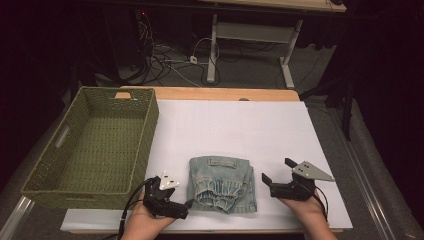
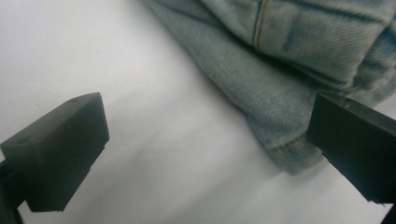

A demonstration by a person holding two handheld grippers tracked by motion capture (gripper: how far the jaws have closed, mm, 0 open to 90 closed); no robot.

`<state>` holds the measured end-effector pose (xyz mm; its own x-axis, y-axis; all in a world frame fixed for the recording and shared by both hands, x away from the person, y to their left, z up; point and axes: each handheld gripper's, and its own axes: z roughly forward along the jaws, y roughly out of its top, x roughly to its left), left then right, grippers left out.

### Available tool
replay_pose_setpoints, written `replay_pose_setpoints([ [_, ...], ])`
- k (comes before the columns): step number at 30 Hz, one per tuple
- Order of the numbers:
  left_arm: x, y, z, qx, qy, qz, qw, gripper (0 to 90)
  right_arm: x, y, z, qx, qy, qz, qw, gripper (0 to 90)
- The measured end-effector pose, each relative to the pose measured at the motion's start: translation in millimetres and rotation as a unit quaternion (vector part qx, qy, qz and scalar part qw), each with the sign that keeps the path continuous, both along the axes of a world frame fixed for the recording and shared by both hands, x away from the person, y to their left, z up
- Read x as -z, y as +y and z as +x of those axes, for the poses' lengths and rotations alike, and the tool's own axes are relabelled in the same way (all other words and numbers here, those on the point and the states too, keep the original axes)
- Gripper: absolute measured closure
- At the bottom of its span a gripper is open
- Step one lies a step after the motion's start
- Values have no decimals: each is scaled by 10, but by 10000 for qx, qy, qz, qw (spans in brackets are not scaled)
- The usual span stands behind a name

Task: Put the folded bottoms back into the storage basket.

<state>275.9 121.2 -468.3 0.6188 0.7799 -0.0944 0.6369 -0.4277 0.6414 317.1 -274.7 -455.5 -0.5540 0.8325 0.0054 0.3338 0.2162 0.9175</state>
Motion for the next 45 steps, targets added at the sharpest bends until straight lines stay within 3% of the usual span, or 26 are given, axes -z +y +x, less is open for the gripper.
replay_pose_setpoints([
  [8,36,-11,-22,65,215,348,9991,0,-8,-57,18,74,1,113,9999,0],
  [13,57,-22,-17,113,332,479,9982,0,10,28,8,-53,-1,10,10000,0],
  [17,78,-33,-29,172,400,717,9965,0,37,46,18,-73,35,-78,9999,0],
  [24,82,-14,-36,115,484,679,9965,0,46,60,39,-110,153,-41,9998,0],
  [28,102,0,-60,122,392,613,9973,0,23,40,51,-60,104,-218,9997,0],
  [31,117,0,-93,14,331,551,9979,0,39,33,132,-89,184,-27,9998,0],
  [33,110,-17,-101,-82,380,579,9976,0,41,37,134,-162,108,-59,9998,0],
  [39,47,-111,-56,-272,787,806,9933,0,30,38,141,-329,0,24,9995,0],
  [42,13,-162,-39,-226,1021,966,9898,0,-6,45,128,-365,-81,79,9993,0],
  [43,-6,-183,-24,-157,1171,1079,9871,0,-13,45,120,-380,-51,151,9991,0],
  [45,-14,-193,-17,-138,1236,1129,9858,0,-17,45,117,-390,-36,198,9990,0],
])
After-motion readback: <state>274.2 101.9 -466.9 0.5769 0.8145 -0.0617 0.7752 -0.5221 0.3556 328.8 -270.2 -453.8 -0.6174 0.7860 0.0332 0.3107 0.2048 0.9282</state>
